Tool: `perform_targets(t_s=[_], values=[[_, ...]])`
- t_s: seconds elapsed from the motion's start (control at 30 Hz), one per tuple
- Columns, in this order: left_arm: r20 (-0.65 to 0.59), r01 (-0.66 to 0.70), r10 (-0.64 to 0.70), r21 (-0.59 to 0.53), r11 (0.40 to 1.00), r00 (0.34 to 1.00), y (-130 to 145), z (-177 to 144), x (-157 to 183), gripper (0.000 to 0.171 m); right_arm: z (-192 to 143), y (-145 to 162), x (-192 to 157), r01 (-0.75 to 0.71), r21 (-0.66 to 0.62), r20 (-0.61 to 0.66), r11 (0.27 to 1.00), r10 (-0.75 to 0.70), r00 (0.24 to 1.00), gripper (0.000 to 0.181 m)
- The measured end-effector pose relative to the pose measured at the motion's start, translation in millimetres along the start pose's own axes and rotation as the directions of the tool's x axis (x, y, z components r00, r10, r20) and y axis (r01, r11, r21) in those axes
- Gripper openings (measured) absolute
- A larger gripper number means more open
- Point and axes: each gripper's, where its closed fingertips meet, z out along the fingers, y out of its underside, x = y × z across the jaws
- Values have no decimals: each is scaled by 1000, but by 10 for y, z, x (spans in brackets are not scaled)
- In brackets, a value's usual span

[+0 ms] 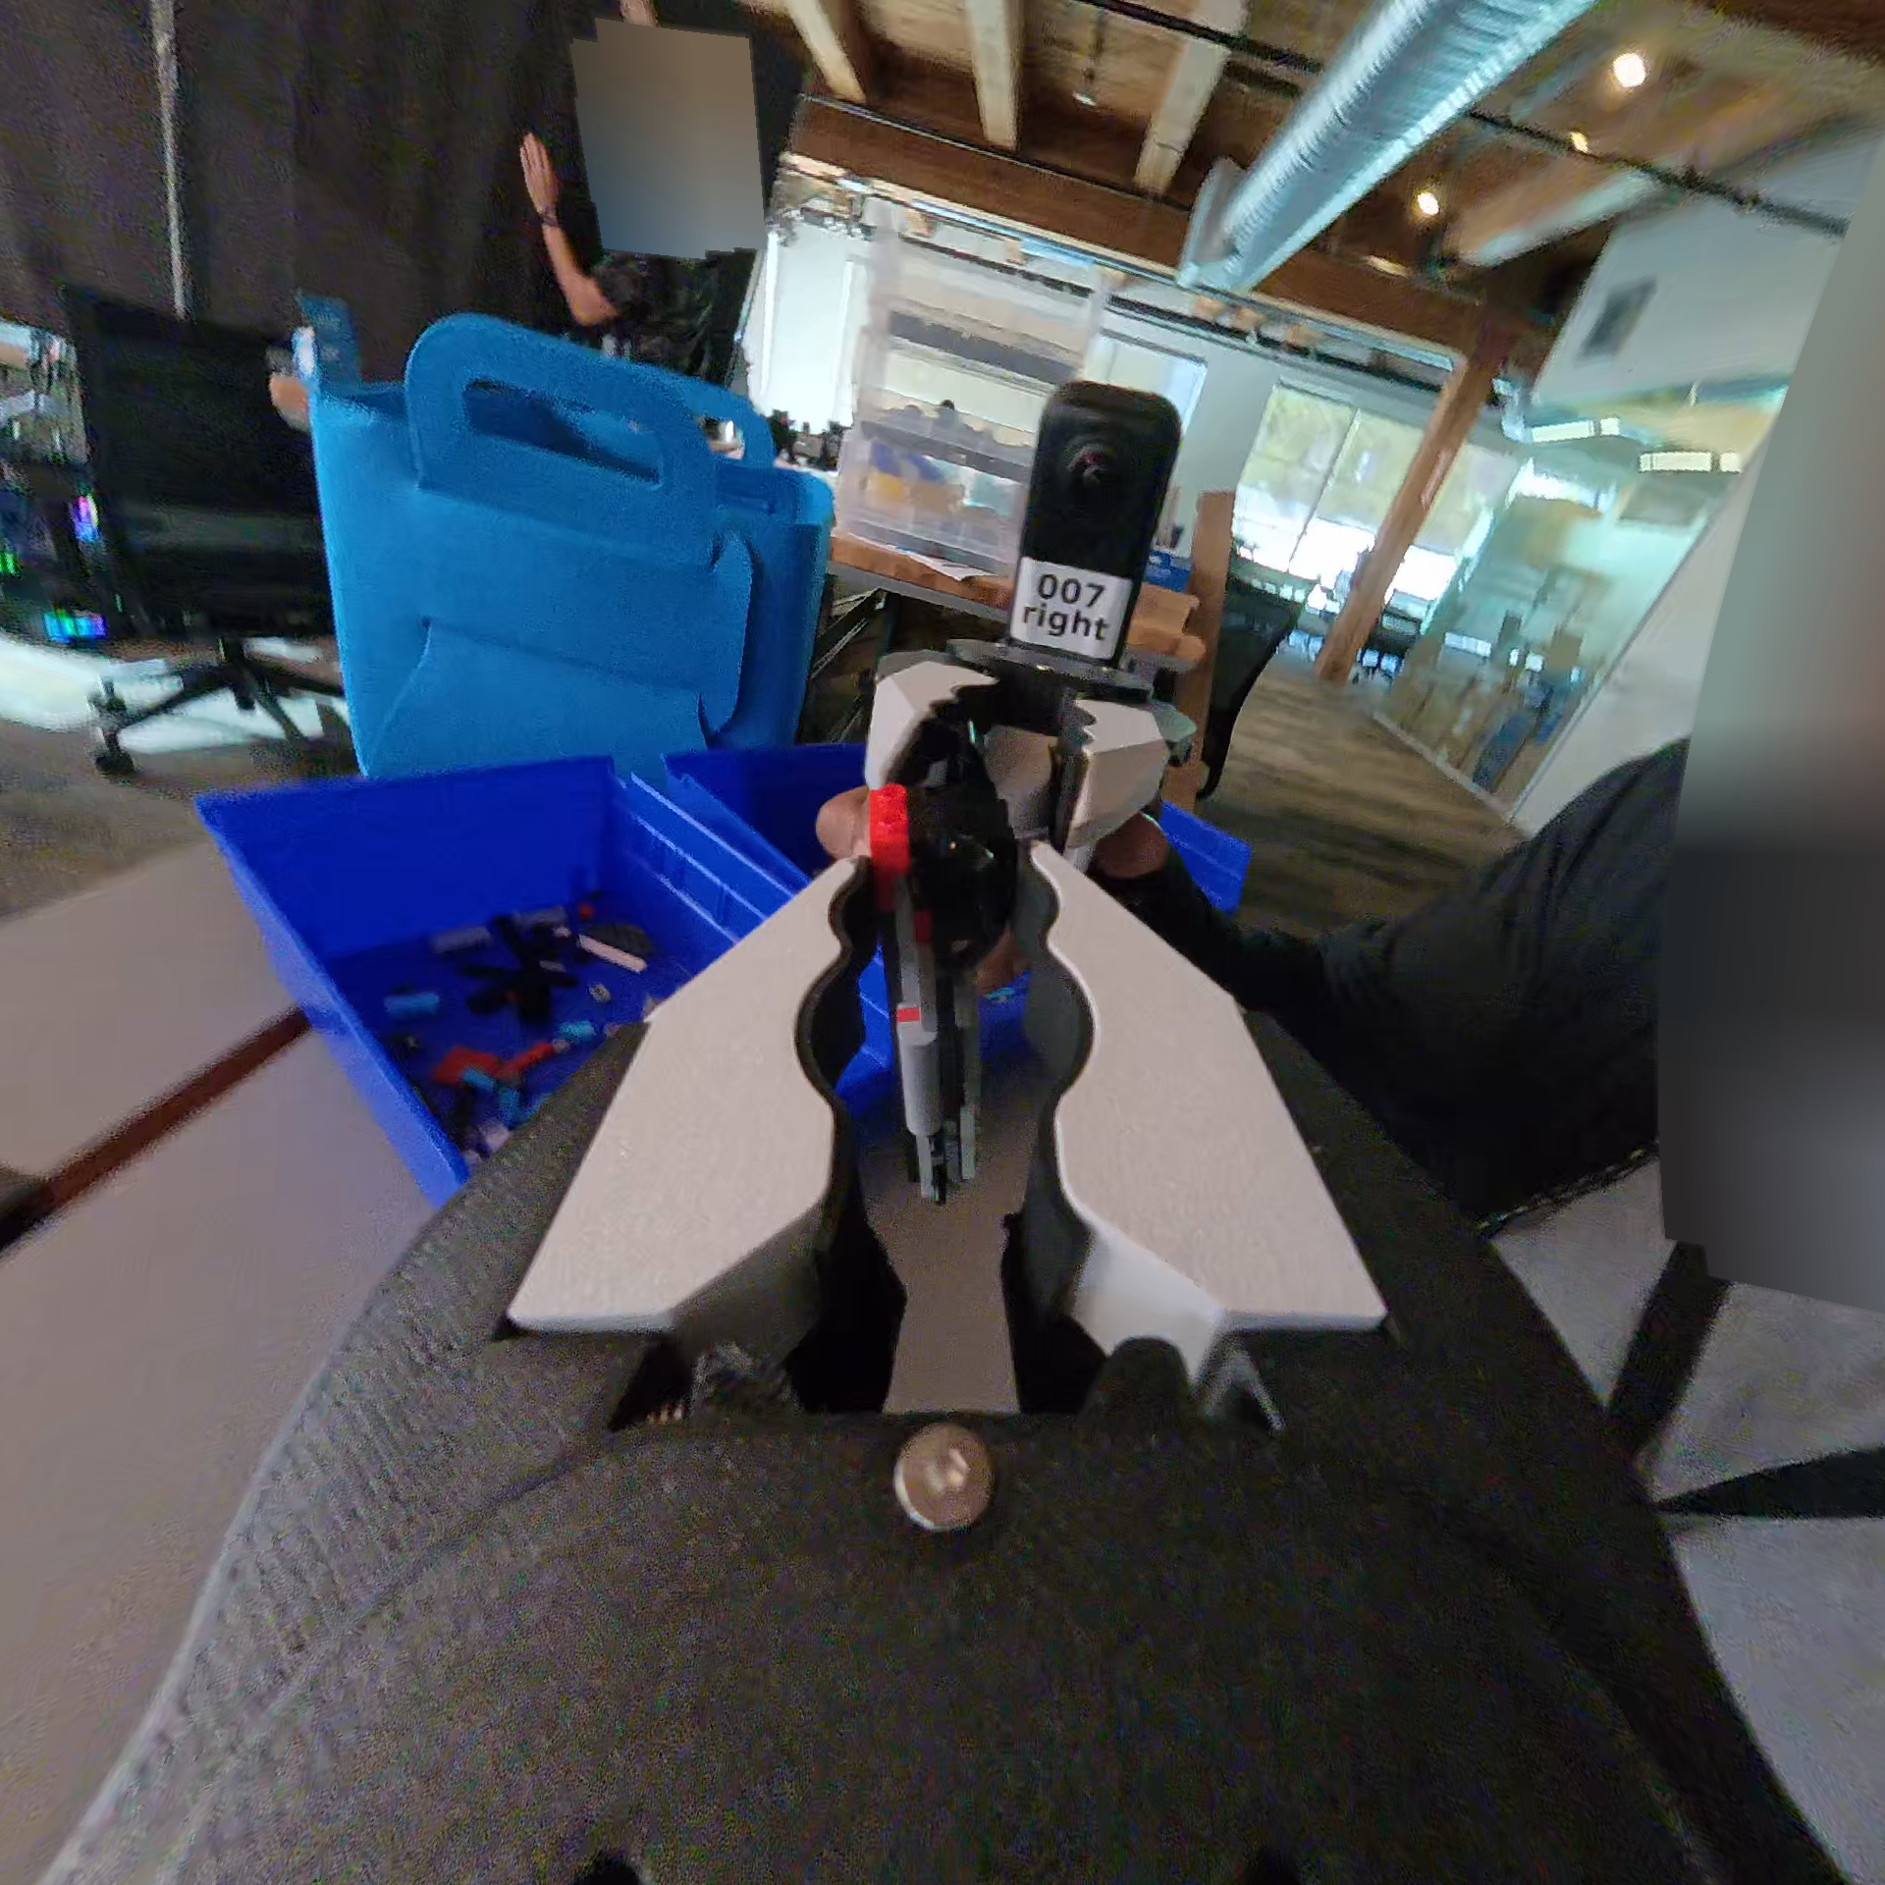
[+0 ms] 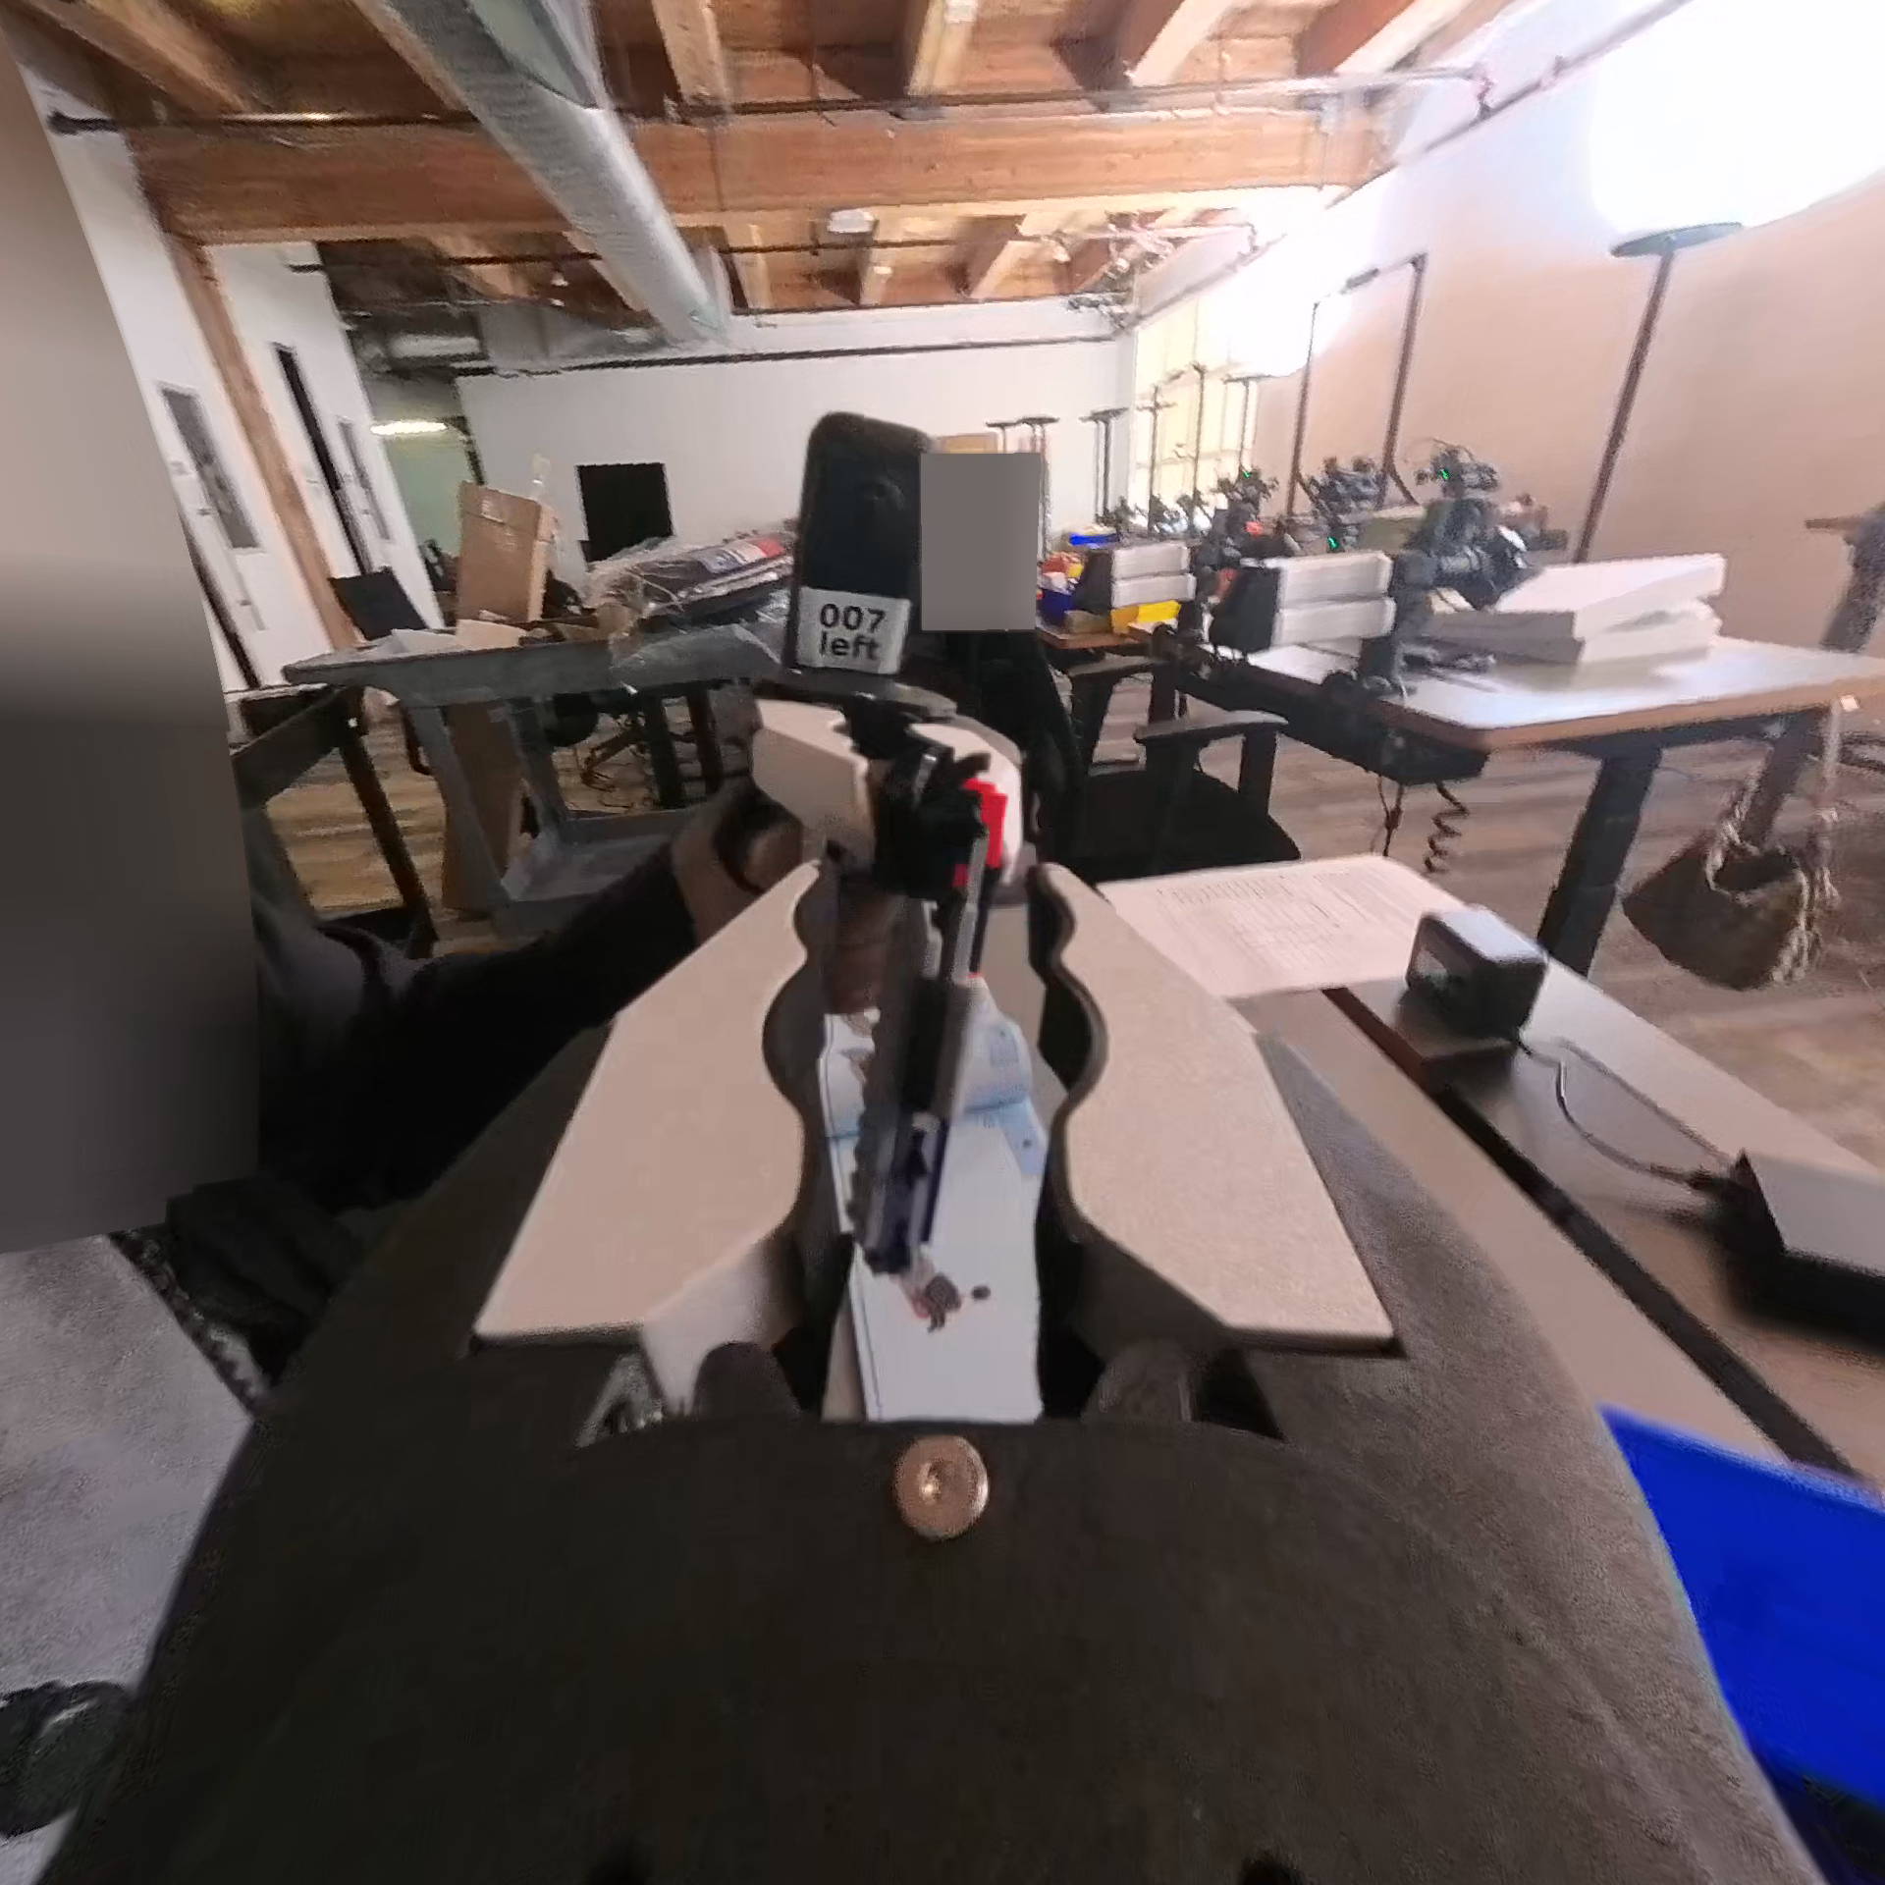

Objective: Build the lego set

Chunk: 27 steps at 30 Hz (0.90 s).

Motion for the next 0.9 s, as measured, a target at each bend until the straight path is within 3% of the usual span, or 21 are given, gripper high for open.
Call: perform_targets(t_s=[0.1,0.17,0.33,0.4,0.47,0.63,0.9], values=[[37,194,-198,80,978,980,215,-121,-41,25,-148,315,3,-105,-51,-50,993,102,993,48],[12,368,-373,135,920,928,453,-161,-31,25,-232,684,-79,-174,-131,-81,976,164,983,51],[21,703,-740,296,647,672,1212,-84,-105,25,-472,1481,-341,-288,-219,-217,932,241,946,52],[23,756,-812,351,552,583,1446,10,-72,25,-536,1672,-447,-304,-246,-263,920,239,935,53],[37,780,-851,379,498,525,1635,144,-9,25,-591,1814,-525,-303,-280,-303,911,216,928,54],[67,798,-880,394,456,470,1915,452,113,26,-724,2102,-608,-316,-360,-376,878,174,910,53],[99,825,-897,360,436,431,2074,603,163,27,-938,2289,-568,-309,-452,-451,837,84,888,43]])
